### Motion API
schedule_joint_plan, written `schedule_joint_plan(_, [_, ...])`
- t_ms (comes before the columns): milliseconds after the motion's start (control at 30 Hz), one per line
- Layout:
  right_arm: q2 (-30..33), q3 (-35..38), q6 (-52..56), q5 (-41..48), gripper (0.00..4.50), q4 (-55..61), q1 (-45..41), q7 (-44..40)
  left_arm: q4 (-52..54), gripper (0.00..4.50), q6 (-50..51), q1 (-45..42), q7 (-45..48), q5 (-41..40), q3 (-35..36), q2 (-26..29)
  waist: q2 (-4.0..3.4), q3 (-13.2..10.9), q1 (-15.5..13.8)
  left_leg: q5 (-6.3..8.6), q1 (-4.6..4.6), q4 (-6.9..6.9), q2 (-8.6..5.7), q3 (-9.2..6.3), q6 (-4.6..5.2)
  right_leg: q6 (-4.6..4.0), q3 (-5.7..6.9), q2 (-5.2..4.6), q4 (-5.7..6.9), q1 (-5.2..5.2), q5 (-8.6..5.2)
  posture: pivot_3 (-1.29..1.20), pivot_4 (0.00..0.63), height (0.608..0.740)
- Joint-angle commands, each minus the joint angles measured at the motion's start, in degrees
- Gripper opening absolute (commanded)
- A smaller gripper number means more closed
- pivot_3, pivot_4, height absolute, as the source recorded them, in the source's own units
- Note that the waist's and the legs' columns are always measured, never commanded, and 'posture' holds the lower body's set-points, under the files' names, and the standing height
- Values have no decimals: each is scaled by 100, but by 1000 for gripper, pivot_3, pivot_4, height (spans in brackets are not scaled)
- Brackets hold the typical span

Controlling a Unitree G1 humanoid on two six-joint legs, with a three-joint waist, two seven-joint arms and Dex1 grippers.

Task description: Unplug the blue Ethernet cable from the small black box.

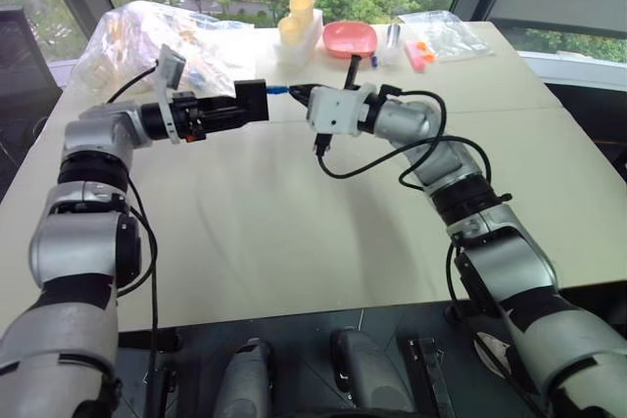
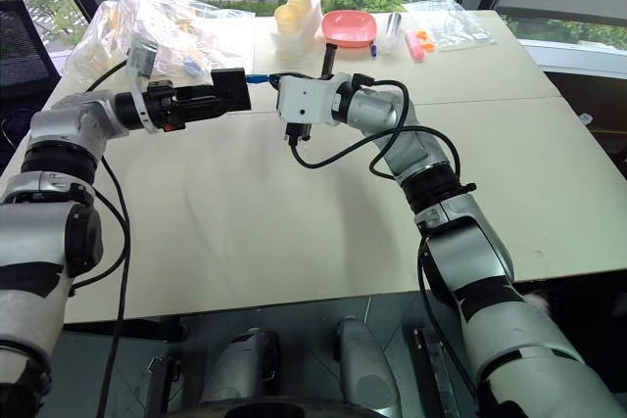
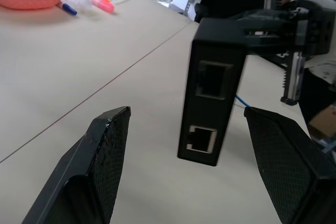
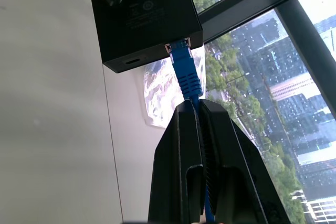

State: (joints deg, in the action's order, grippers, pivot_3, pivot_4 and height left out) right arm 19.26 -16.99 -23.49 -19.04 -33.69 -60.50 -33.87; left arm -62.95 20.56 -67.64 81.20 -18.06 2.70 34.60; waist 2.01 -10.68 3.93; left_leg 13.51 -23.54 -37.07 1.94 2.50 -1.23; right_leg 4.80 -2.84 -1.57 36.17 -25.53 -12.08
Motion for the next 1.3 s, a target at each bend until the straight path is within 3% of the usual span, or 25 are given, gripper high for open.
schedule_joint_plan(33, [-7,133,130,192,0,449,4,-24,-59,3198,-183,-233,0,35,188,-21,0,0,1,0,0,0,0,0,0,0,0,0,0,0,0,0,150,740])
schedule_joint_plan(100, [-18,123,207,210,0,579,36,-54,-122,2788,-188,-277,-38,17,273,-40,0,0,1,0,0,0,0,-1,0,0,0,0,0,0,0,0,150,740])
schedule_joint_plan(333, [14,60,402,213,0,842,142,-172,-206,731,-158,-313,80,60,356,-22,0,0,-2,0,0,-1,0,-2,0,0,1,0,1,0,0,0,150,740])
schedule_joint_plan(367, [14,55,452,245,0,858,152,-227,-213,608,-161,-311,94,71,356,-22,0,0,-3,0,0,-1,0,-2,0,0,0,0,0,0,0,0,150,740])
schedule_joint_plan(433, [40,40,517,307,0,907,201,-359,-219,548,-164,-291,122,93,353,-17,0,0,-2,0,0,-1,0,-2,0,0,0,0,0,0,0,0,150,740])
schedule_joint_plan(467, [78,56,614,414,289,932,249,-529,-201,543,-128,-258,195,98,343,0,0,0,-2,0,0,-1,0,-2,0,1,0,0,0,0,0,0,150,740])
schedule_joint_plan(533, [147,105,762,560,961,965,314,-746,-167,542,-84,-208,293,109,337,23,1,0,2,0,0,0,0,-4,0,1,1,1,0,0,0,0,150,740])
schedule_joint_plan(633, [339,535,1689,1531,2376,1056,390,-1681,-105,542,-33,-114,417,117,335,74,1,0,-5,0,0,-1,0,-5,1,1,1,1,1,1,0,0,150,740])
schedule_joint_plan(833, [173,1751,4317,3971,2376,1187,-87,-2730,661,542,564,250,1104,-222,212,195,0,-1,4,0,-1,-3,2,-7,1,1,2,1,5,2,0,0,150,740])
schedule_joint_plan(1033, [185,1710,5587,4479,2376,1062,-656,-3155,2409,542,1205,1206,1130,-1200,-445,621,-2,-2,3,2,6,2,13,-12,3,-2,5,7,12,1,0,0,150,740])
schedule_joint_plan(1300, [100,1487,6927,4880,2376,1525,-545,-3211,2926,542,1438,1254,1130,-1695,-562,810,-3,-2,-98,2,-2,-6,3,-13,3,-2,7,-4,8,1,-1,0,150,740])
